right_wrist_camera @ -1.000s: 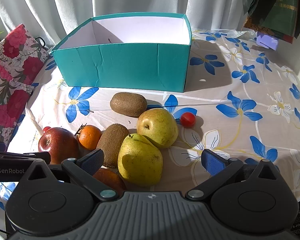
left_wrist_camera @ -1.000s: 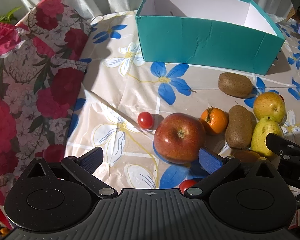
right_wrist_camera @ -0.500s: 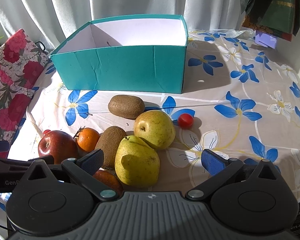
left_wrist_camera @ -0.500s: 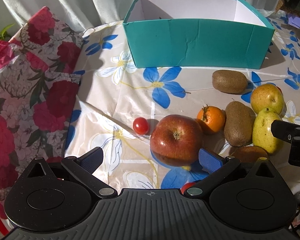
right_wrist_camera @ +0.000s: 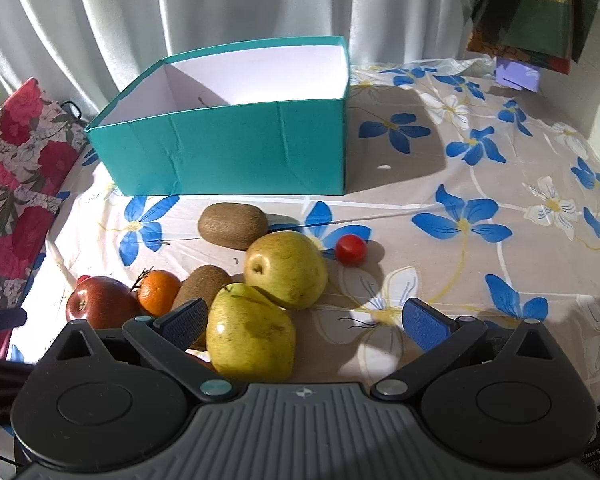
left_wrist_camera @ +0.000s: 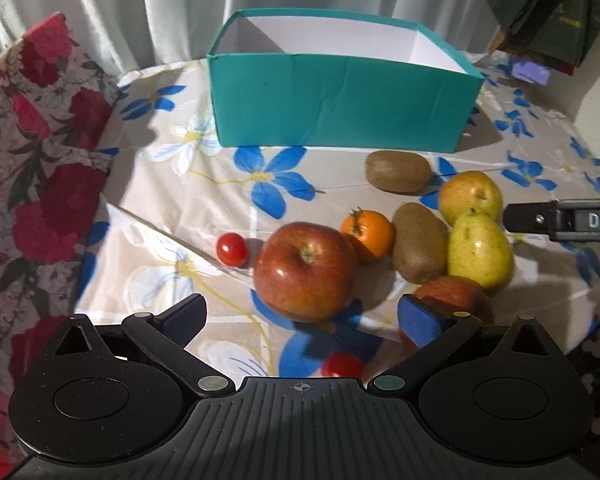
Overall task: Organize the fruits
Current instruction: 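Close the left tool on a cherry tomato while the right tool approaches another tomato, then lift the tomato with the left tool toward the box while the right tool grasps a second tomato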
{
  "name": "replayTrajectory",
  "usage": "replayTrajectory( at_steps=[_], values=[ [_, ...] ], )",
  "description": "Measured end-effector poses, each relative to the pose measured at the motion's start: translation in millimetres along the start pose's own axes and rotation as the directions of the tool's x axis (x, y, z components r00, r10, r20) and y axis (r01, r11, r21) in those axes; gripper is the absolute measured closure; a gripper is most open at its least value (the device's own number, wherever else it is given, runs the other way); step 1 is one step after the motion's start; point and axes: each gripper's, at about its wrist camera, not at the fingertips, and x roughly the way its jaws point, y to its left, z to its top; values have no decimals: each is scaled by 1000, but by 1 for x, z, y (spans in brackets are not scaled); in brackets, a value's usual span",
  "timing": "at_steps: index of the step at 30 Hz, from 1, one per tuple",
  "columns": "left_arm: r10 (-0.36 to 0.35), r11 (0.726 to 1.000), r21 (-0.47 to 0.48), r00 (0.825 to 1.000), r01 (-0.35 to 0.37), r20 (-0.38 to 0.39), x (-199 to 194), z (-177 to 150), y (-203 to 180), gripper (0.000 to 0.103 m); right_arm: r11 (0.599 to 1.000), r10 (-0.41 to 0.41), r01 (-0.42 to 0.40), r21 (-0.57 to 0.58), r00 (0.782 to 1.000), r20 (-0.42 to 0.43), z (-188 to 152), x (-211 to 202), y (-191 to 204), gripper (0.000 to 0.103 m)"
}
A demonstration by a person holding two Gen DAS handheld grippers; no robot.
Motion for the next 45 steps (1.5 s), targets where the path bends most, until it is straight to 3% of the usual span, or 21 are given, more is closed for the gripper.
replayTrajectory(
  at_steps=[2,6,11,13,15,17,20,26,37,41,45],
  values=[
    [-27,999,32,999,27,-18,3,-7,-5,0,1000,-6,6,16,1000,3,0,-1,-5,0],
    [42,980,193,999,-41,1,9,-25,-24,0,999,-15,14,39,1000,8,2,-1,-13,0],
    [0,976,216,1000,0,-3,14,-38,-26,0,998,-22,22,52,1000,-3,0,2,-17,0],
    [-11,977,212,1000,11,-3,14,-38,-26,8,998,-24,24,52,1000,-9,-1,3,-18,0],
    [-19,977,212,1000,23,-19,17,-38,-26,25,998,-22,23,54,1000,-15,-3,4,-19,0],
    [-26,978,204,999,35,-43,22,-38,-26,29,998,-23,24,58,1000,-18,-4,5,-20,0],
    [-33,981,188,997,45,-70,26,-38,-25,48,998,-20,21,61,1000,-17,-4,5,-21,0],
    [-38,983,178,996,52,-79,25,-37,-26,72,998,-24,25,65,1000,-19,-5,8,-24,0],
    [-43,991,124,998,49,-50,13,-23,-17,73,997,-21,21,77,1000,-1,2,27,-40,2],
    [-49,992,112,998,51,-26,1,-17,-14,73,994,-23,20,112,999,26,11,37,-48,14],
    [-41,994,98,999,40,10,-10,-9,-10,73,993,-50,44,106,997,56,22,55,-47,36]
  ],
)
